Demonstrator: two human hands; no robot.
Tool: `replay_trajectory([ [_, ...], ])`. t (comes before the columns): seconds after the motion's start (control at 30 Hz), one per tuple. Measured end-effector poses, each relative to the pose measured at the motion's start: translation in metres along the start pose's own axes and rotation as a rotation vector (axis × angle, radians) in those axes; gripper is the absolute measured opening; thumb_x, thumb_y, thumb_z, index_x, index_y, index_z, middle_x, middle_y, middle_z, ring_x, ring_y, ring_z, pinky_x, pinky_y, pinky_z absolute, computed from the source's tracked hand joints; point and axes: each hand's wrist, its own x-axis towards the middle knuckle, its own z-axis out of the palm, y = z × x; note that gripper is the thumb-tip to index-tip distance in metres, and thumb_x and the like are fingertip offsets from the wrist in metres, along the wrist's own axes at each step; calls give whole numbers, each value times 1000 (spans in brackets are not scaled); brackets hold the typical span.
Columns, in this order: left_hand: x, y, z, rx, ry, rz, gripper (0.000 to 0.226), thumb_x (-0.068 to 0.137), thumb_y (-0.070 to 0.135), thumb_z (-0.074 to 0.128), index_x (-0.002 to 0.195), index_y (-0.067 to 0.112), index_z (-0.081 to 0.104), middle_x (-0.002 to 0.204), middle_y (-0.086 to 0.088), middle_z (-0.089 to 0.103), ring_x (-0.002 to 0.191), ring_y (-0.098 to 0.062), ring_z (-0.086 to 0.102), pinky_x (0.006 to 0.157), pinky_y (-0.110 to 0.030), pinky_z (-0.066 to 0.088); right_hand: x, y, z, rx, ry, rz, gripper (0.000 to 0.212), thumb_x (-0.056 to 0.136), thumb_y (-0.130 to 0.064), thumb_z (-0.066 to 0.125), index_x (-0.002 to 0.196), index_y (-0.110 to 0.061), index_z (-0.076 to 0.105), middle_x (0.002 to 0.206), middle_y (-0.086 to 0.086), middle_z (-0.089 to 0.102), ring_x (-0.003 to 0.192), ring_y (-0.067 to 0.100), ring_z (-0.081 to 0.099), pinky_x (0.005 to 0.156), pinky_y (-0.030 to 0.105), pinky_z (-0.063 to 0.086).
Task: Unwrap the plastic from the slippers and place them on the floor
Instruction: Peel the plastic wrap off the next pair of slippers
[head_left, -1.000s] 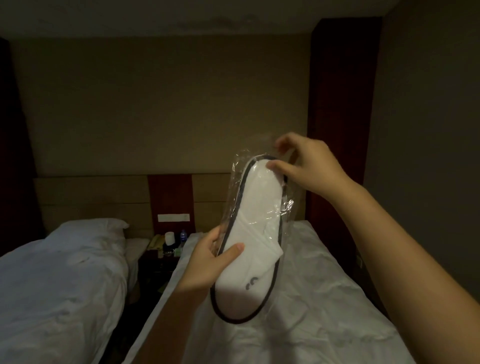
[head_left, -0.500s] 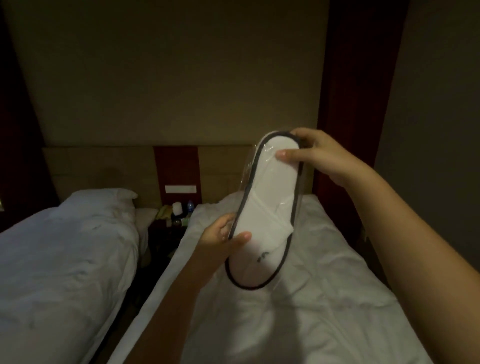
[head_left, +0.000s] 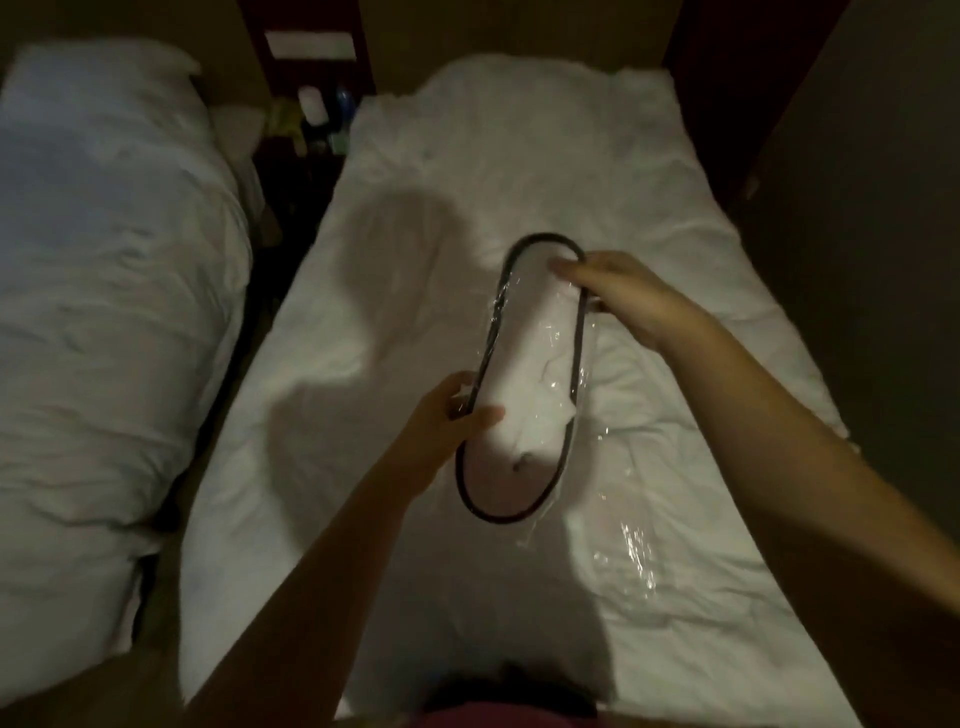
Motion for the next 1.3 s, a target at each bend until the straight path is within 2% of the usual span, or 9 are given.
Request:
replay_trajectory([
  [0.13,-23,-55,2,7,-15,-142,34,73,12,76,102,26,65,95,2,77,87,-12,72,70,-26,57,-18,51,18,5,-85,116,16,79,-25,75,84,-10,71,75,-2,64,63,1,58,58,12,43],
  [0.33,-41,-88,9,8,-57,-226,27,81,7,70,106,17,65,95,4,77,88,-10,71,69,-22,56,-36,82,35,199,15,196,25,78,-20,75,98,-5,73,89,4,73,78,11,68,70,18,48],
  [0.47,-44,-90,11,59,-91,-242,36,82,14,70,117,11,62,109,-4,73,98,-16,70,79,-28,58,-31,80,31,393,173,153,10,80,-22,74,86,-16,70,77,-8,73,67,3,69,58,14,49],
  [0.67,-45,-88,6,25,-82,-280,31,83,13,70,113,13,65,100,1,76,89,-11,72,69,-24,57,-37,92,38,203,44,167,26,81,-22,75,105,-16,69,103,2,74,91,10,71,82,24,57],
  [0.83,-48,-92,5,74,-109,-356,41,82,15,71,121,14,57,109,-4,71,89,-11,71,76,-28,59,-23,75,29,365,168,72,25,75,-22,80,98,-16,72,90,-2,77,81,9,74,64,18,55],
  [1.03,-39,-85,1,3,-72,-312,37,81,11,72,114,18,58,104,1,71,82,-7,73,67,-24,59,-24,82,32,134,-85,129,30,79,-25,76,106,-31,63,97,-16,70,81,-5,68,63,7,50],
  [1.13,-42,-89,-1,0,-94,-341,33,84,10,68,115,16,59,101,0,74,85,-16,74,71,-27,60,-17,72,22,238,27,103,28,72,-17,81,98,-18,70,87,-7,76,73,6,72,56,15,52],
  [1.23,-44,-92,-3,15,-75,-355,34,86,15,66,120,16,59,98,-1,77,85,-21,75,72,-28,60,-7,60,10,458,144,32,25,73,-14,80,96,-15,71,96,-2,77,91,15,73,72,22,56],
  [1.3,-43,-90,-5,-33,-104,-338,46,82,17,71,123,26,53,106,-3,75,86,-26,74,73,-32,61,-8,58,12,387,123,21,27,75,-17,79,100,-17,70,100,-2,76,93,12,72,76,20,56],
])
